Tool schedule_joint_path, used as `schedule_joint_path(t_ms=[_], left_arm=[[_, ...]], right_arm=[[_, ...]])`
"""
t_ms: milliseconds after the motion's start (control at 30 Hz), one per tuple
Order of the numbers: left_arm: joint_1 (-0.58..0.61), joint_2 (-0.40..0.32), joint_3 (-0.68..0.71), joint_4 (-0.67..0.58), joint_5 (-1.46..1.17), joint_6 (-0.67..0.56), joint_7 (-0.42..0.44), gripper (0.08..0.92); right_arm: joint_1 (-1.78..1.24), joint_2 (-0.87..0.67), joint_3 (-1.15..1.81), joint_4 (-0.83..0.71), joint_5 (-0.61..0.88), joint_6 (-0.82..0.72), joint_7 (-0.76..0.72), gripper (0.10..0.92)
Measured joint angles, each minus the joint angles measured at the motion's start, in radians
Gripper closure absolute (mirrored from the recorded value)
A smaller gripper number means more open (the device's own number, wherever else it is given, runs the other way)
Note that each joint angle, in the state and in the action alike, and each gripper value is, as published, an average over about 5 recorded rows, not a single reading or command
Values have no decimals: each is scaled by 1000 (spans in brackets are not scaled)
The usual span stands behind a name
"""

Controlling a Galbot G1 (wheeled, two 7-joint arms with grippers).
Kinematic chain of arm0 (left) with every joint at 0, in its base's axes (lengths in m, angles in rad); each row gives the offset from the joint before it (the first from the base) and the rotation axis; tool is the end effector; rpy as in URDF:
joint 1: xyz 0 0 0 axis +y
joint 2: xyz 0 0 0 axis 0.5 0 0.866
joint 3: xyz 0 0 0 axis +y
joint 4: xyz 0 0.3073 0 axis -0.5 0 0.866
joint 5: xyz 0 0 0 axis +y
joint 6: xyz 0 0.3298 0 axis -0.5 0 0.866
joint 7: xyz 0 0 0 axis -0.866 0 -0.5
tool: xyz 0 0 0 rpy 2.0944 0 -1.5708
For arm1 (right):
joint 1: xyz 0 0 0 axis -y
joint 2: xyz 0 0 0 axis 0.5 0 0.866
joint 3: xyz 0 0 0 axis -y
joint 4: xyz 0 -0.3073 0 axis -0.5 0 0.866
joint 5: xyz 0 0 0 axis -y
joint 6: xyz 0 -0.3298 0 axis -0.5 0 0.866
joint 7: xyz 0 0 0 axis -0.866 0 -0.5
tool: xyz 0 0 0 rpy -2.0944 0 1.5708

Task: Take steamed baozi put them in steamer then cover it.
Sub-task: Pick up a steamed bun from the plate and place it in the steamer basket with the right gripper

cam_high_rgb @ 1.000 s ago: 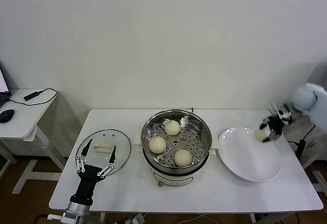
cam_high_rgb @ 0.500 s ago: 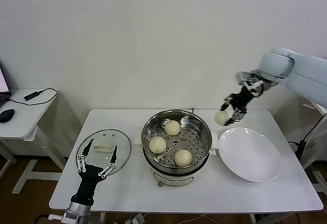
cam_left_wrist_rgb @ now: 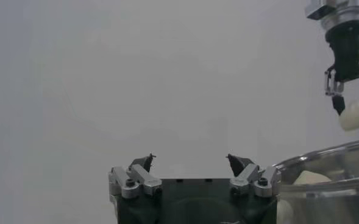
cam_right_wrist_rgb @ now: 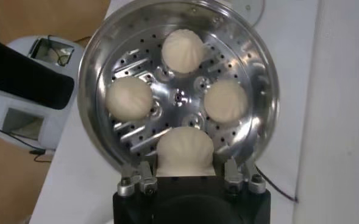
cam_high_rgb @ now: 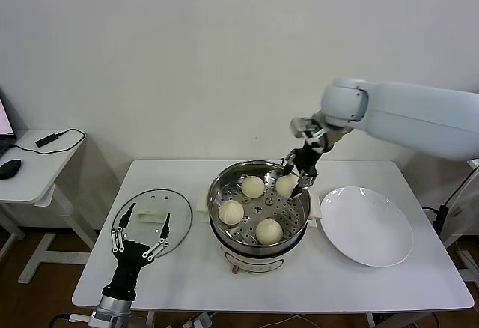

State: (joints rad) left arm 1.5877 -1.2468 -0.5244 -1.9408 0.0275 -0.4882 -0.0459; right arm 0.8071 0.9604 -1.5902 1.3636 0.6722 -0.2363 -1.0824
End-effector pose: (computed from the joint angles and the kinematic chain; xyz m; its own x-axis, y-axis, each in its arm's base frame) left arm 0.1720 0.0601 -0.3110 -0.9343 0.2092 -0.2885 0.1243 0.9500 0.2863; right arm 0.4938 0.0114 -0.0298 -0.0162 -0.2651 0.9641 -0.9589 -0.2690 -0.0901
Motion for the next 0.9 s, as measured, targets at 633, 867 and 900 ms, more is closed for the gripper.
schedule_joint_path(t_ms=[633, 867, 900], left_arm=[[-3, -2, -5, 8, -1, -1, -3, 177], [-3, -2, -7, 8, -2, -1, -4, 177], [-3, -2, -7, 8, -3, -1, -4, 177]], right_arm=[[-99, 61, -4, -53, -45, -24, 38, 397], [-118, 67, 1, -68, -61, -26, 47, 364], [-120, 68, 2, -69, -63, -26, 48, 347]])
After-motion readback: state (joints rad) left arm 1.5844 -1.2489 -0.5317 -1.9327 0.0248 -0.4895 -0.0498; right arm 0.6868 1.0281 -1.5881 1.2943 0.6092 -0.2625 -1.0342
